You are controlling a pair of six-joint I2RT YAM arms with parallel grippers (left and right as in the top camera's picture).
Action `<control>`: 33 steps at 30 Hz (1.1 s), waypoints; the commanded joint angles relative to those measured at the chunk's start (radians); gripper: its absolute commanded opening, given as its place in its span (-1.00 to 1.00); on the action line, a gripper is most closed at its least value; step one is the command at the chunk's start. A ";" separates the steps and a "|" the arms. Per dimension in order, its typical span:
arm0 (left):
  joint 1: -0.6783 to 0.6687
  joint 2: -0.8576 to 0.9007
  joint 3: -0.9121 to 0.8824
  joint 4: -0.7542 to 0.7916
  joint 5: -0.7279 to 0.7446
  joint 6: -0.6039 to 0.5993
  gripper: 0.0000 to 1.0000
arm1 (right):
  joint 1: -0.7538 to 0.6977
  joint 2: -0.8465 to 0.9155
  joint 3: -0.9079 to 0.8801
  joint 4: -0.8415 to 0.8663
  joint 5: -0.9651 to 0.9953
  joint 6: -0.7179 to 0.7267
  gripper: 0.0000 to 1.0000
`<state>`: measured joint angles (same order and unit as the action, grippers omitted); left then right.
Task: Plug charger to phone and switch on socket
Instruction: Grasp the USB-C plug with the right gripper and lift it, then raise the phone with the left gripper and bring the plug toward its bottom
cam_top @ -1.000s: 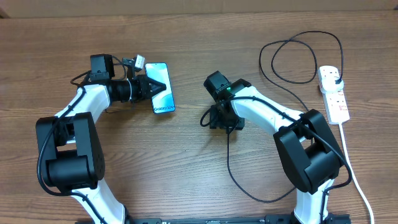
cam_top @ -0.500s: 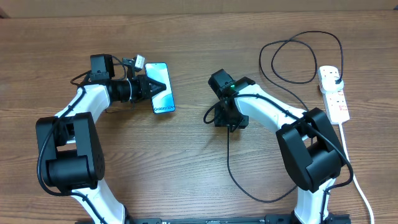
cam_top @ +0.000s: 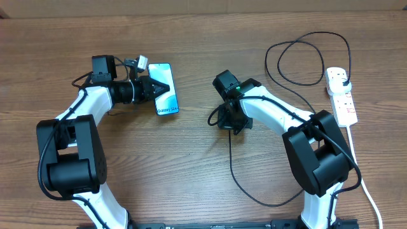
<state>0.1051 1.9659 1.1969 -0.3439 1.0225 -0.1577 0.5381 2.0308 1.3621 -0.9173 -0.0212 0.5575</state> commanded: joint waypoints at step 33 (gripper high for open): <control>0.052 0.009 0.000 -0.002 0.143 0.031 -0.91 | -0.005 -0.084 -0.019 0.015 -0.340 -0.236 -0.92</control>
<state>0.1421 1.9659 1.1969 -0.3508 1.0676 -0.1570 0.5289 2.0235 1.3506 -0.9253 -0.1761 0.4267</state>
